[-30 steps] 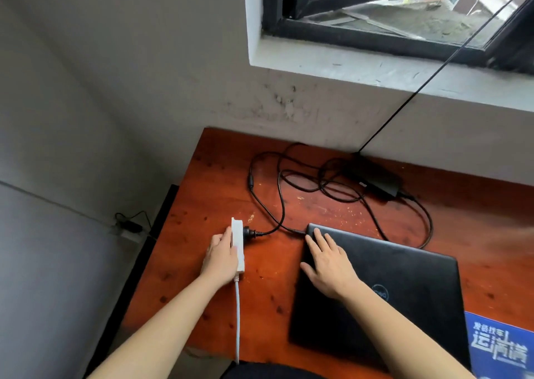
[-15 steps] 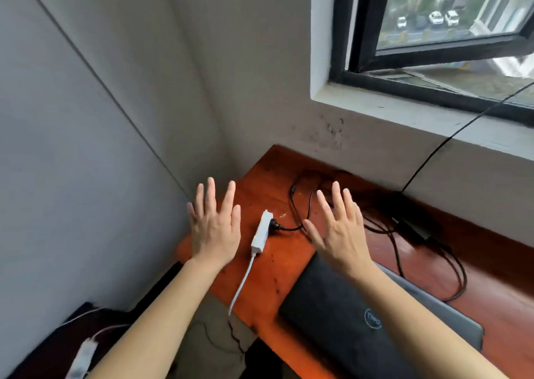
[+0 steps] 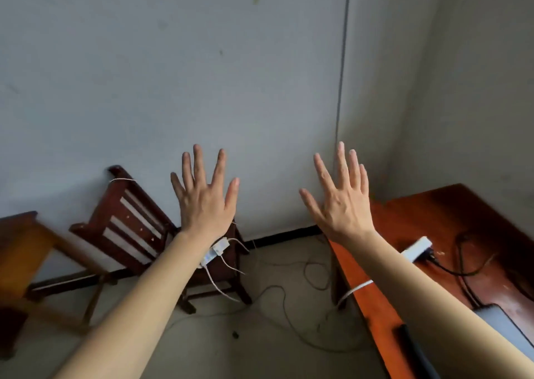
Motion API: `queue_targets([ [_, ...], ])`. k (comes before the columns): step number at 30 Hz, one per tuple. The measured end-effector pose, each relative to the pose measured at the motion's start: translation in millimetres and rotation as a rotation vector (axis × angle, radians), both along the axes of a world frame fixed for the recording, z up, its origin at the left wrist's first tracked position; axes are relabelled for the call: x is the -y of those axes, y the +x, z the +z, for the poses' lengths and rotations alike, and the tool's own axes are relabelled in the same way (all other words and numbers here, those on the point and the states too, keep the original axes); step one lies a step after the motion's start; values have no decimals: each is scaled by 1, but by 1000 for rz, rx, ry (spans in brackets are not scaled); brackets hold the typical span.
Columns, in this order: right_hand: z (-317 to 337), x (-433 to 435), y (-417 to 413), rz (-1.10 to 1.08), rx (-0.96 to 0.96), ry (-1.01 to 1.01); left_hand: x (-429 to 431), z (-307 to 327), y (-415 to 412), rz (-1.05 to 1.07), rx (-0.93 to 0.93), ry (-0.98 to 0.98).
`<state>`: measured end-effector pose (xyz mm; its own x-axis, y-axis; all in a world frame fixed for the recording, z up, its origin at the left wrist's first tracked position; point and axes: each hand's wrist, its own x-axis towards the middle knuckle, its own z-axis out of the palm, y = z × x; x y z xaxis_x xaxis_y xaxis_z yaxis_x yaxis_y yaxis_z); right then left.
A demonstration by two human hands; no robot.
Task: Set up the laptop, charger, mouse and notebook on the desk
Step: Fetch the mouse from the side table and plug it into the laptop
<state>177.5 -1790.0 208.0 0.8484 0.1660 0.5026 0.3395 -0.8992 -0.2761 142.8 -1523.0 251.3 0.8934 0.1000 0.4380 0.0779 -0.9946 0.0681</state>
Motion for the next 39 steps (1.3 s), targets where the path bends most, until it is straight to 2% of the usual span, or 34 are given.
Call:
queue_targets([
  [5,36,-152,13,186,67,-9,-136,22,-38,123,93,23],
  [10,44,-411,-12,523,131,-1,-367,27,-143,366,120,133],
  [14,48,-575,-49,668,100,-9,-496,31,-215,506,114,158],
  [18,49,-720,-91,859,116,-69,-600,25,-286,719,113,98],
  [22,37,-829,-117,989,111,-90,-670,10,-332,852,95,75],
  [28,12,-978,-122,1145,108,-93,-774,-9,-349,1032,56,6],
  [39,21,-1253,-96,1310,18,-138,-991,4,-325,1250,63,93],
])
